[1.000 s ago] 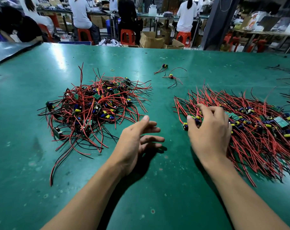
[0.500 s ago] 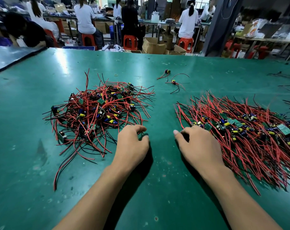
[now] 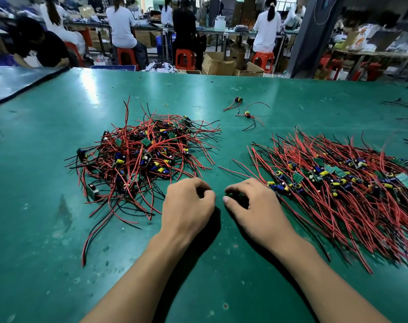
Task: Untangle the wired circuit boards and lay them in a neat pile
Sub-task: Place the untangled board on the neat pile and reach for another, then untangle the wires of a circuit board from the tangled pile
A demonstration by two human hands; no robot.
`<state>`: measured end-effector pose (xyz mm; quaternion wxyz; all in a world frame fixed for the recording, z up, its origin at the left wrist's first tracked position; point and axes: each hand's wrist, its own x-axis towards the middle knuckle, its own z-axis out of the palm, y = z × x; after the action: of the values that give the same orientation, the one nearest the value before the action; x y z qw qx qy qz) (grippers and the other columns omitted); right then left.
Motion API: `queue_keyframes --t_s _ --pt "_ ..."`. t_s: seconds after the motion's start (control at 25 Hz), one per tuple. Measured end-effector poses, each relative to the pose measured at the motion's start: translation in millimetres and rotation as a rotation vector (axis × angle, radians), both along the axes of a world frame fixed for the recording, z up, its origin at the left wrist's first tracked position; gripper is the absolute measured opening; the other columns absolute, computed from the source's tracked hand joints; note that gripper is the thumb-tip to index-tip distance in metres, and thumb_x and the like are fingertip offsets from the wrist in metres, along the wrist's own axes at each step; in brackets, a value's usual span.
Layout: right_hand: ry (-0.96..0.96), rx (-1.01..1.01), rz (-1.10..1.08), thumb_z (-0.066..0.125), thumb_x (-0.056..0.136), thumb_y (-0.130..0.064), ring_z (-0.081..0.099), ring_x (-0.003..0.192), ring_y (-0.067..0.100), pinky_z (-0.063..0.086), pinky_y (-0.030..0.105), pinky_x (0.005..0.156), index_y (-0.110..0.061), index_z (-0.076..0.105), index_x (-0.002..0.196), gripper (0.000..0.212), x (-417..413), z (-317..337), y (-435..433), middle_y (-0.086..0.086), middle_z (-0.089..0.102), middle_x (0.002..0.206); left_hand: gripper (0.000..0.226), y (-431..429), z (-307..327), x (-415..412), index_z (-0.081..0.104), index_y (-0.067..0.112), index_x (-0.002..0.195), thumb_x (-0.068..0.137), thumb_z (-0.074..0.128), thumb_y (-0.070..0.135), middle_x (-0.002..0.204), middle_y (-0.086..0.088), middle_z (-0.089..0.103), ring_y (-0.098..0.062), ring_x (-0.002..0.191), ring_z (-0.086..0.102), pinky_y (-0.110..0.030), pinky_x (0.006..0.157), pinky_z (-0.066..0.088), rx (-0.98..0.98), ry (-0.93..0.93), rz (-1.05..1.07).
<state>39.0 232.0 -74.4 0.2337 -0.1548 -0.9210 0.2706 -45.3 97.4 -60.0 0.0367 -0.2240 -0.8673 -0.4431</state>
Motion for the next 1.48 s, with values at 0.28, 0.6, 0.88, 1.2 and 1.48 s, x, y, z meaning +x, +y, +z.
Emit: queue_keyframes --t_s 0.28,0.6,0.88,1.2,1.48 --pt "0.017 0.05 -0.175 0.072 0.087 -0.025 0.058 0.109 0.023 0.044 0.038 0.101 -0.014 0.072 0.115 0.03 3 0 14 0.002 0.062 0.113 0.022 1 -3 -5 0.062 0.026 0.104 0.084 0.066 0.033 0.085 0.005 0.065 -0.021 0.087 0.06 -0.034 0.08 0.049 -0.019 0.035 0.009" --pt "0.036 -0.006 0.026 0.064 0.089 -0.031 0.063 0.091 0.009 0.051 0.032 0.089 -0.021 0.075 0.094 0.016 4 1 4 -0.009 0.069 0.095 0.028 1 -4 -10 0.055 0.016 0.094 0.091 0.057 0.044 0.095 -0.006 0.063 -0.033 0.092 0.06 -0.037 0.073 0.045 -0.319 0.073 0.104" --pt "0.057 -0.091 0.039 0.073 0.086 -0.018 0.061 0.078 0.004 0.047 0.016 0.079 -0.021 0.075 0.099 0.013 4 6 3 -0.008 0.069 0.092 0.022 -7 -2 -3 0.061 0.019 0.085 0.091 0.055 0.039 0.083 -0.002 0.068 -0.029 0.082 0.062 -0.035 0.069 0.049 -0.218 0.15 -0.006" --pt "-0.002 -0.358 0.038 0.051 0.095 -0.006 0.055 0.088 0.008 0.044 0.022 0.086 -0.021 0.056 0.139 0.046 3 14 8 -0.005 0.061 0.108 0.018 12 10 52 0.057 0.02 0.06 0.076 0.064 0.016 0.05 0.008 0.05 -0.002 0.046 0.043 -0.019 0.048 0.036 0.315 -0.164 -0.627" --pt "0.254 -0.687 -0.005 0.076 0.087 -0.029 0.069 0.079 0.015 0.054 0.033 0.071 -0.021 0.078 0.097 0.013 7 16 4 -0.003 0.076 0.092 0.033 3 15 29 0.065 0.017 0.062 0.078 0.068 0.045 0.052 -0.001 0.046 -0.012 0.037 0.037 -0.018 0.038 0.024 0.659 -0.803 -0.453"
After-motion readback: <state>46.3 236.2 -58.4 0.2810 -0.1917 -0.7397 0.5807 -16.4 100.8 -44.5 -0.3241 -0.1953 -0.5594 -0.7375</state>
